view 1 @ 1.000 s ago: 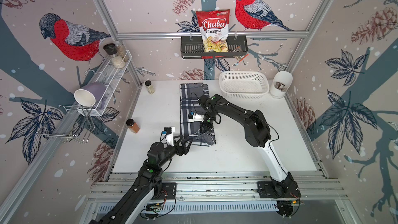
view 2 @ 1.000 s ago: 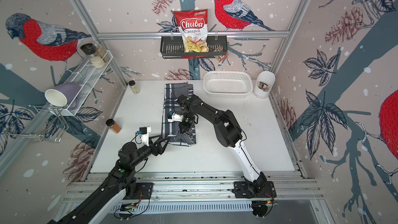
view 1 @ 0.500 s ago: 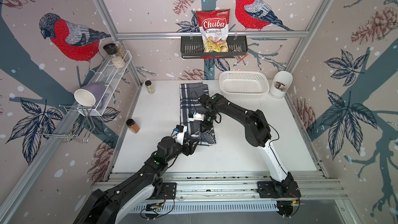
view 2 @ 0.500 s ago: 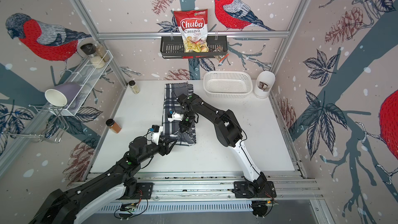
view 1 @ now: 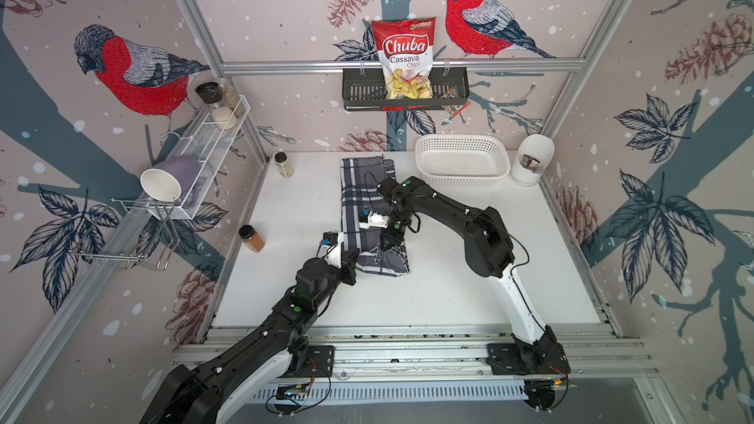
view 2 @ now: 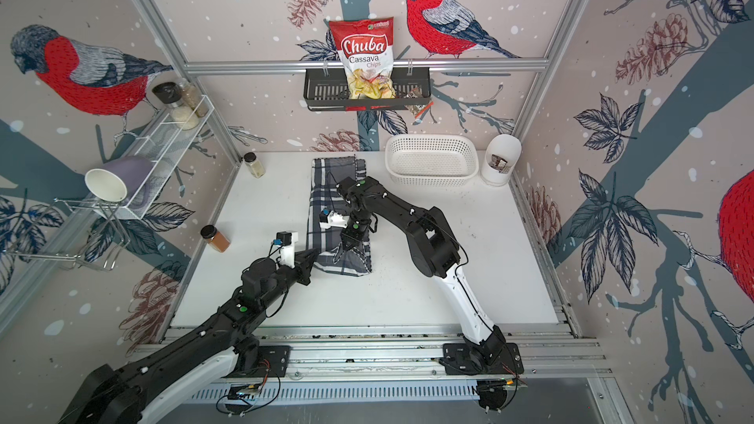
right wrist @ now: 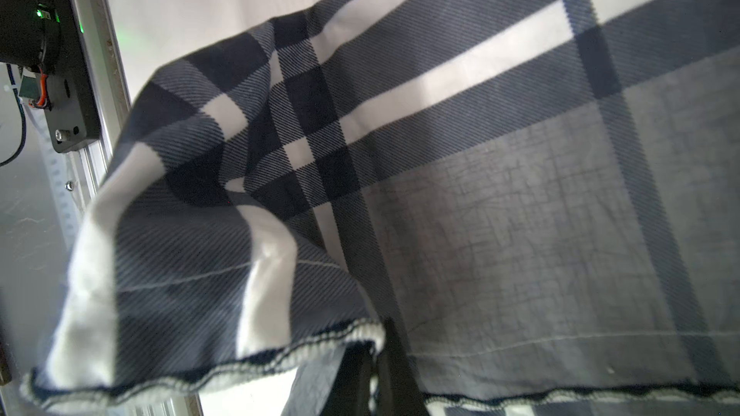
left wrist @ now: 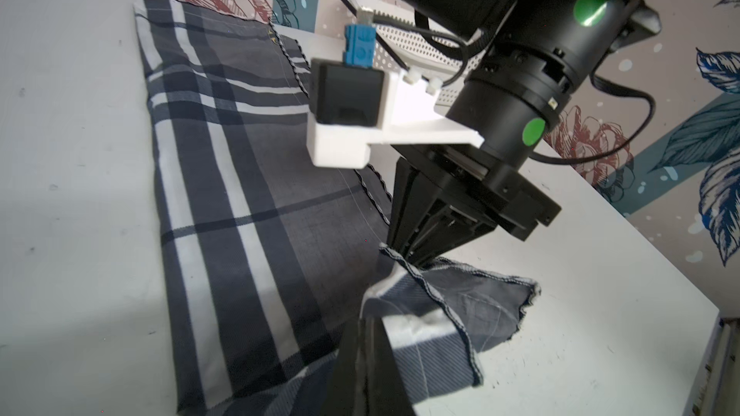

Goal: Roll up the pillowcase
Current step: Roll the pillowcase at the center of the board.

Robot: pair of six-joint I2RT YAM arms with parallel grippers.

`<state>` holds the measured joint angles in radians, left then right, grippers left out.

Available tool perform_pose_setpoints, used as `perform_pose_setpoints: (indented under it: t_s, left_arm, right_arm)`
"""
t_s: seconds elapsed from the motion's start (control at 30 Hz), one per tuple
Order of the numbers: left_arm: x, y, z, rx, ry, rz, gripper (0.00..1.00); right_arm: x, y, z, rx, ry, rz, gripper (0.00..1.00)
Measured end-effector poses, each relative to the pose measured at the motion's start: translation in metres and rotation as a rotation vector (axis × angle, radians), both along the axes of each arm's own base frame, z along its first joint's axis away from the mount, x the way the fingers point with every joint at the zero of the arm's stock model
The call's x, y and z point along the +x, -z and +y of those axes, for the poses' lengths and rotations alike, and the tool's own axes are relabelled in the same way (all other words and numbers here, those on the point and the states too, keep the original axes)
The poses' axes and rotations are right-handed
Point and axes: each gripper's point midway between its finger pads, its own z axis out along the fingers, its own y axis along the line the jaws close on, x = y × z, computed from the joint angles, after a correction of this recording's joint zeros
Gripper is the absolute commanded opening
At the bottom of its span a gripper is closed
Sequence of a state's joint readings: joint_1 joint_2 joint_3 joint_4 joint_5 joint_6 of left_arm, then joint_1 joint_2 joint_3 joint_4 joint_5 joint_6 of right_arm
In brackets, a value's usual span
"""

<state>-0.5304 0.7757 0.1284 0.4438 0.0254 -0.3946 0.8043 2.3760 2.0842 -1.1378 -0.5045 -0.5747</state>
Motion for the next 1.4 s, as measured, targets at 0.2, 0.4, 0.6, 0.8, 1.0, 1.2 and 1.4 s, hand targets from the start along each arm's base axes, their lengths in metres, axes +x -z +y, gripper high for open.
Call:
perform_pose_setpoints:
  t_s: [0.2, 0.4, 0.6, 0.8, 1.0, 1.2, 1.4]
  left_arm:
    - [-0.002, 0.006, 0.006, -0.004, -0.033, 0.028, 0.24]
    - [-0.015, -0.003, -0.009, -0.035, 0.083, -0.001, 0.89]
    - [-0.021, 0.006, -0.021, -0.003, 0.157, 0.021, 0.95]
    - [-0.019, 0.015, -0.044, 0.076, 0.226, 0.061, 0.94]
    - [-0.01, 0.021, -0.045, 0.139, 0.202, 0.054, 0.45]
    - [0.004, 0.015, -0.025, 0.167, 0.065, 0.016, 0.06]
    - [0.011, 0.015, -0.013, 0.174, -0.02, 0.016, 0.0]
  right_arm:
    - [0.002, 0.005, -0.002, -0.006, 0.008, 0.007, 0.11]
    - [0.005, 0.004, -0.001, -0.002, 0.013, 0.004, 0.12]
    - [0.004, 0.002, 0.001, 0.008, 0.013, 0.008, 0.14]
    - [0.004, -0.001, 0.003, 0.019, 0.013, 0.008, 0.15]
    - [0.005, -0.002, 0.004, 0.018, 0.029, 0.012, 0.15]
    - [0.007, -0.003, 0.003, 0.019, 0.031, 0.01, 0.15]
    - [0.007, -0.002, 0.003, 0.019, 0.032, 0.01, 0.15]
